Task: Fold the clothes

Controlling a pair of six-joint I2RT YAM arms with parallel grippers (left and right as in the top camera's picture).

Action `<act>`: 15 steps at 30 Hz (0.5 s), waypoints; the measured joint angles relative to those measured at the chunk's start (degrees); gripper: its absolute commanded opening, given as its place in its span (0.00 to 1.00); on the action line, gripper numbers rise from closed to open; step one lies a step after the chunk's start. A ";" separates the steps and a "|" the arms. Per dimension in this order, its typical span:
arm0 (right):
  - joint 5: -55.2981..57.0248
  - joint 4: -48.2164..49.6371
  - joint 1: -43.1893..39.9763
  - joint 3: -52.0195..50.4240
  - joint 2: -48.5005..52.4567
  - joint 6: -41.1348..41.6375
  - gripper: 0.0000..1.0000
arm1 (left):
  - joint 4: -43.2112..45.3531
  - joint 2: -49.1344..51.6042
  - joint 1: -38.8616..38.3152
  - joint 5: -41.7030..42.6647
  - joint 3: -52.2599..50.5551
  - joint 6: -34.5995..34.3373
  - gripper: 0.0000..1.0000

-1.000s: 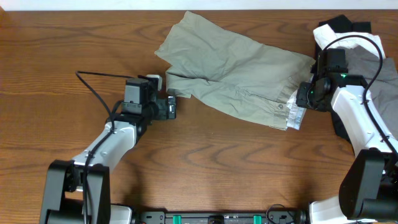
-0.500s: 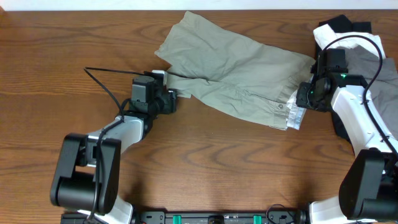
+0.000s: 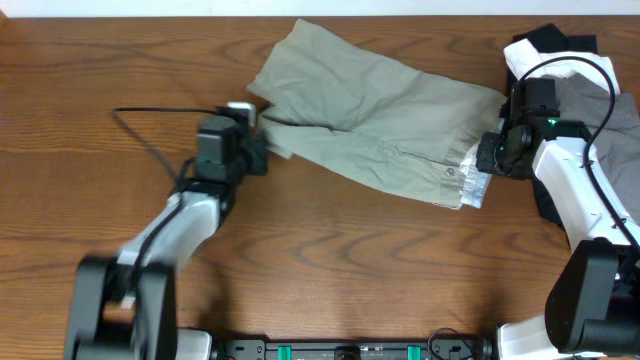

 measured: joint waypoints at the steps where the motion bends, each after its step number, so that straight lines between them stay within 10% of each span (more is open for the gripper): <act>1: 0.02 0.00 0.00 0.00 0.00 -0.02 0.36 | -1.25 -2.84 0.46 -0.52 0.00 0.00 0.06; 9: 0.02 0.17 0.00 0.00 0.00 -0.02 0.36 | -11.65 -26.51 1.99 -8.22 0.13 3.48 0.06; 15: -0.68 -0.22 0.00 0.00 0.00 -0.70 0.36 | -19.61 -25.92 1.97 -12.22 0.24 7.78 0.06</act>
